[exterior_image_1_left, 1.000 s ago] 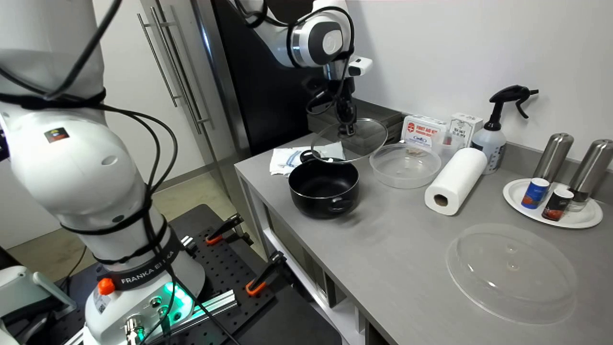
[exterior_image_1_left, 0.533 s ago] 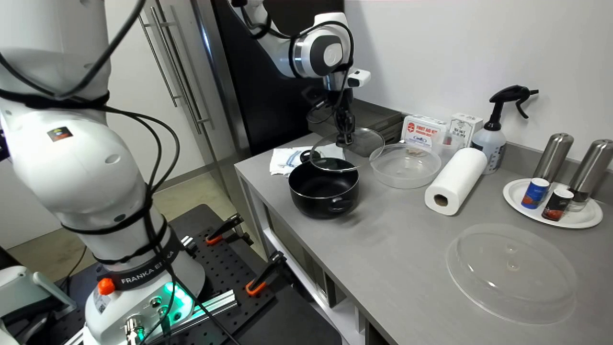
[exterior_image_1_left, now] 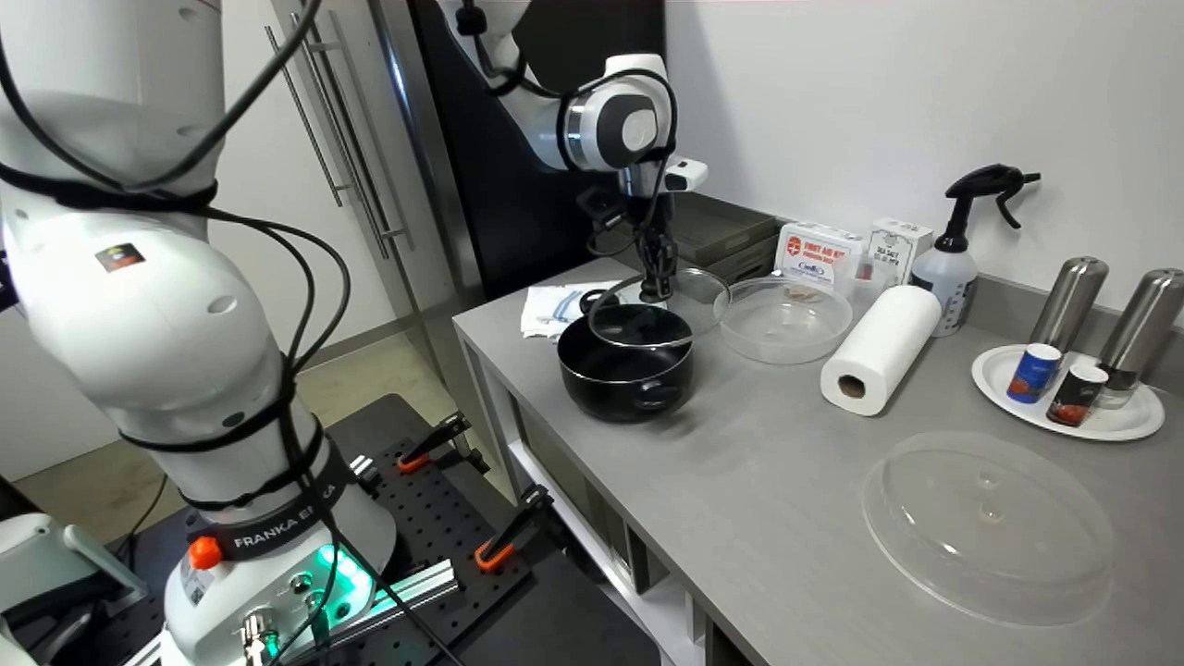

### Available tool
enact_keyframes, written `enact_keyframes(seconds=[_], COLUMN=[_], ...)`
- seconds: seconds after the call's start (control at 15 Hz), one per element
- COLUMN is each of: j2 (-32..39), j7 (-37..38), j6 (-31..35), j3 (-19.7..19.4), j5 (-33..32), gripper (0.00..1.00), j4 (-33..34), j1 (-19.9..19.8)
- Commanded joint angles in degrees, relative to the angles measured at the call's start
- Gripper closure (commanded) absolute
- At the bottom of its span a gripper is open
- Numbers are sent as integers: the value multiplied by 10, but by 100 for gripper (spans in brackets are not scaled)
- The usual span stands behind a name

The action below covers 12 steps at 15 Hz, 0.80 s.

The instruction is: Pick up the lid and put it on the pot

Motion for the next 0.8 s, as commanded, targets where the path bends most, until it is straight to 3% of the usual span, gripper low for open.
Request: enact_keyframes(seconds=[0.0,0.73], j2=[-7,-15], j7=[-18,-62], j6=[6,22], j3=[-6,4], j5=[0,10], gripper=[75,75], j4=[-14,-65], j1=[16,28])
